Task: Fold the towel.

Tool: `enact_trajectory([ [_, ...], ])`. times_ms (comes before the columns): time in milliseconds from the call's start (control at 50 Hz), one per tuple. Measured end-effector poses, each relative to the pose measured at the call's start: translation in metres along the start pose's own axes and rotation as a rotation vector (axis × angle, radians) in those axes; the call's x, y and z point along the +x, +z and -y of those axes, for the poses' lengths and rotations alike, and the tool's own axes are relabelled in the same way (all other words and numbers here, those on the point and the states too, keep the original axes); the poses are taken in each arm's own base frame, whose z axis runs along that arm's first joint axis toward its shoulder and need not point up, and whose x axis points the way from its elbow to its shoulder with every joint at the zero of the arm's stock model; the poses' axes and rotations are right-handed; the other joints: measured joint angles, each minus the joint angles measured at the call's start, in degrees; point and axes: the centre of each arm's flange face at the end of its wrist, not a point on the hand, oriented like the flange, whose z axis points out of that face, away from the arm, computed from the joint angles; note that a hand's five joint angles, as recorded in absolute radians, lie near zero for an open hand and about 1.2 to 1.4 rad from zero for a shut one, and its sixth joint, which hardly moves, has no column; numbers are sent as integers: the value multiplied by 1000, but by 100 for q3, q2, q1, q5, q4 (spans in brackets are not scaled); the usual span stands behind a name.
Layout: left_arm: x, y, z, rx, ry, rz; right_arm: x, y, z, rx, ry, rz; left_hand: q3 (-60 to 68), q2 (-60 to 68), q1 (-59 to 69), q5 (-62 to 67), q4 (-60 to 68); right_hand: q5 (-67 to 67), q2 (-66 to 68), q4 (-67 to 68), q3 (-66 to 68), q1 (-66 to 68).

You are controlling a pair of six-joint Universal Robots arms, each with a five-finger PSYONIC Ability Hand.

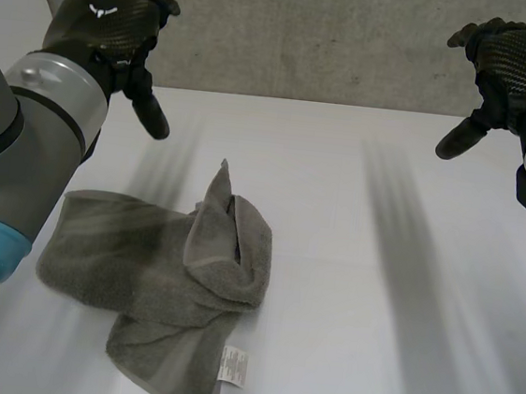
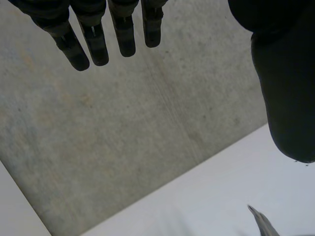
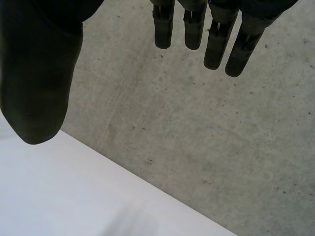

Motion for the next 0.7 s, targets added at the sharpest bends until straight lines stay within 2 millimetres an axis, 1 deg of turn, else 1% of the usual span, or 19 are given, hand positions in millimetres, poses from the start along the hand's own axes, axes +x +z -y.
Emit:
enact_trajectory([
  [180, -1, -2, -11, -59, 6, -12, -1, 3, -4, -10, 1, 1, 0, 0, -12, -9, 0, 0, 0, 0, 0, 0],
  [500, -2, 1, -11, -50, 5, -53, -3, 9, -15, -41, -7, 13, 0, 0, -15, -9, 0, 0, 0, 0, 0, 0],
  [600, -1, 3, -14, -47, 7, -68, -12, 11, -23, -63, -23, 71, 0, 0, -16, -16, 0, 0, 0, 0, 0, 0],
  [660, 1, 8, -20, -43, 10, -100, -21, 14, -34, -86, -56, 150, 0, 0, -21, -17, 0, 0, 0, 0, 0, 0],
  [700, 3, 16, -30, -47, 13, -140, -32, 16, -47, -107, -99, 236, 0, 0, -21, -17, 0, 0, 0, 0, 0, 0],
])
